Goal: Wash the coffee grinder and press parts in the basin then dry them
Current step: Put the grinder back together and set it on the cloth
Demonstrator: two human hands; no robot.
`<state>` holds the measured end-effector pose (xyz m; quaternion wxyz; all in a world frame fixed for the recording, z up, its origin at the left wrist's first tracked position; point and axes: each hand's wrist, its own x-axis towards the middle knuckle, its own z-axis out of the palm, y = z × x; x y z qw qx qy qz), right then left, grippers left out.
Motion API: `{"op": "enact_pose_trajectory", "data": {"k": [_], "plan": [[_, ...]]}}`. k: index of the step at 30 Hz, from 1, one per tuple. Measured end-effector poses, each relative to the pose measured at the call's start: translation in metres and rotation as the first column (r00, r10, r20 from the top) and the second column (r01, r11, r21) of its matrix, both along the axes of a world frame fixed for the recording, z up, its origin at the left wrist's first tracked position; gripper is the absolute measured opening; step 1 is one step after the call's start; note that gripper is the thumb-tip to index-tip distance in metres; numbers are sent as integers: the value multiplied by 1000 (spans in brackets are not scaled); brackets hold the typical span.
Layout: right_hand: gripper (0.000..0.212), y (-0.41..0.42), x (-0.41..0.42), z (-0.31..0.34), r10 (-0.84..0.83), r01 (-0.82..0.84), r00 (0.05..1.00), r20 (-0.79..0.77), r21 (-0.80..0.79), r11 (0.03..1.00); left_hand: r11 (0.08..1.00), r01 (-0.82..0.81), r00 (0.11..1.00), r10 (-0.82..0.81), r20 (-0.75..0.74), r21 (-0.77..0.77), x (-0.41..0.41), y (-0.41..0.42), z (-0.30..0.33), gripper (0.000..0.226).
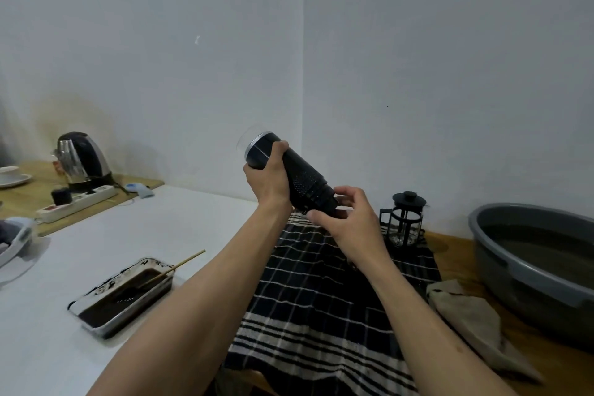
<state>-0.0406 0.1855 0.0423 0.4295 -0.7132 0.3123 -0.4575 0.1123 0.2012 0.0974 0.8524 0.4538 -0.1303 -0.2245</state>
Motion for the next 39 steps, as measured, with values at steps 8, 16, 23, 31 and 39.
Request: {"op": "enact_pose_trajectory", "data": {"k": [8,16,23,31,39], "plan": [[53,-3,-14,-7,61,-79,987,148,118,990,999,35,998,-34,49,-23,-16,0,3,57],[47,-2,-22,-6,186,-300,901,391,253,920,993,87,990,-77,117,-83,-24,-1,10,61],[68,1,-23,-12,45,-19,954,295,-91,996,998,50,987,-55,-154,-34,-29,-3,17,60],[35,10,-22,3,19,-34,959,281,48,998,994,89,990,-95,-102,-62,-30,-4,18,47],[35,8,-18,15,93,-151,946,310,168,974,994,52,977,-70,-203,-94,-27,-3,13,59]]}}
